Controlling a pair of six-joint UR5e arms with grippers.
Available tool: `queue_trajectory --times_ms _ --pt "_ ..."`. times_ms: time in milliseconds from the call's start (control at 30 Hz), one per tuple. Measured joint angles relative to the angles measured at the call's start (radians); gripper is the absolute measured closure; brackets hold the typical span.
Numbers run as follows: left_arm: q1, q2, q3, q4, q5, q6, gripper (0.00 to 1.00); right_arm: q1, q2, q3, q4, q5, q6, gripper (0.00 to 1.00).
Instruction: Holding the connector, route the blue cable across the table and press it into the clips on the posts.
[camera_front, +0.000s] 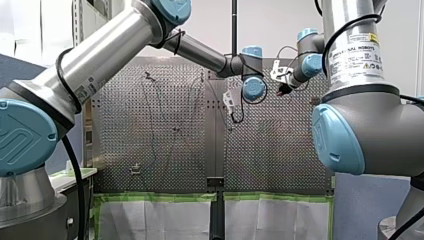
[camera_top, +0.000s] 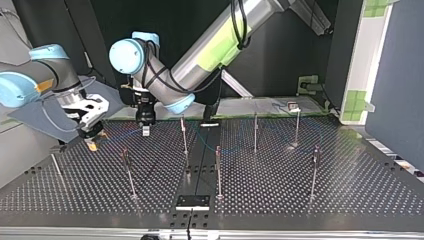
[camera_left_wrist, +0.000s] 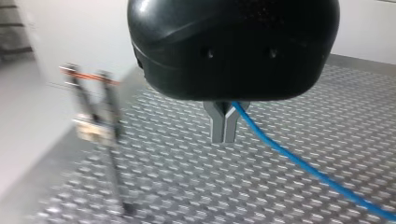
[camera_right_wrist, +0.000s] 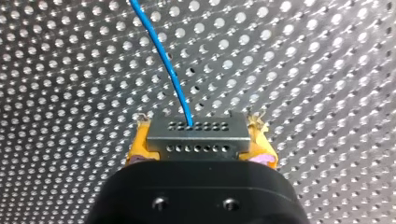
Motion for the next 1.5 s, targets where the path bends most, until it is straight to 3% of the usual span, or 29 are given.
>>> queue_trajectory --times_ms 233,467,733,1000,1267,1500 --pt "0.008 0.043 0.013 0.006 -0.001 0.0 1.0 0.002 -0.019 -0.033 0.012 -0.013 0.0 1.0" --pt "0.02 0.045 0.019 0.015 0.006 0.01 0.98 0.004 -0.03 -0.058 0.029 -0.033 0.0 1.0" --pt "0.037 0.046 0.02 0.025 0.036 0.022 0.98 0.011 -0.032 -0.076 0.04 -0.076 0.0 1.0" --pt "0.047 0.046 0.02 0.059 0.064 0.033 0.98 0.022 -0.032 -0.088 0.039 -0.086 0.004 1.0" --pt "0.079 0.045 0.02 0.1 0.108 0.038 0.95 0.022 -0.027 -0.11 0.029 -0.118 0.028 1.0" --pt "0.121 0.045 0.02 0.117 0.163 0.041 0.95 0.014 -0.018 -0.132 0.025 -0.124 0.049 1.0"
